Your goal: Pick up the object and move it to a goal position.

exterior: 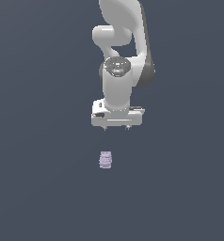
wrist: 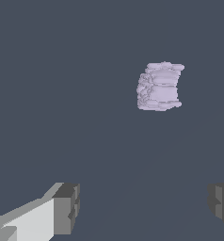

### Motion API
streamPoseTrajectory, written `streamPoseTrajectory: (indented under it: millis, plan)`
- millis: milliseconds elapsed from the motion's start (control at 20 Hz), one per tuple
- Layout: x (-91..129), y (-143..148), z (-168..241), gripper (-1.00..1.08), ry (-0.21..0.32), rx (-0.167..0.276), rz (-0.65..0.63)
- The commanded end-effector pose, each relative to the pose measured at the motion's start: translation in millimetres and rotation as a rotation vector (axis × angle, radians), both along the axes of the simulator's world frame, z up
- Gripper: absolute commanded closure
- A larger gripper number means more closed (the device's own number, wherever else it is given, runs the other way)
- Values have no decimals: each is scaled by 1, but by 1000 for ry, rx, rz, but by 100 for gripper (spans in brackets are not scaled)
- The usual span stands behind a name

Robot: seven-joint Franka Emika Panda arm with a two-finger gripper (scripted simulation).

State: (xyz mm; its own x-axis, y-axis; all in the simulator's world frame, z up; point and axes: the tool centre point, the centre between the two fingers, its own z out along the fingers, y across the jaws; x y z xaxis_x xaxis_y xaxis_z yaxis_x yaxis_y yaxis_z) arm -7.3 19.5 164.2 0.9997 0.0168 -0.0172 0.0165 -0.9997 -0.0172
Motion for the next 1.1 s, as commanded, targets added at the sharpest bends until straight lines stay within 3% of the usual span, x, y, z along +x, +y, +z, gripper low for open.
streamPoseTrajectory:
  millis: [0,450,1050]
  plan:
    - [0,0,0,-92,0,0,0]
    - [3,35,17,-92,-17,21,47]
    - [21,22,4,-92,-16,17,27]
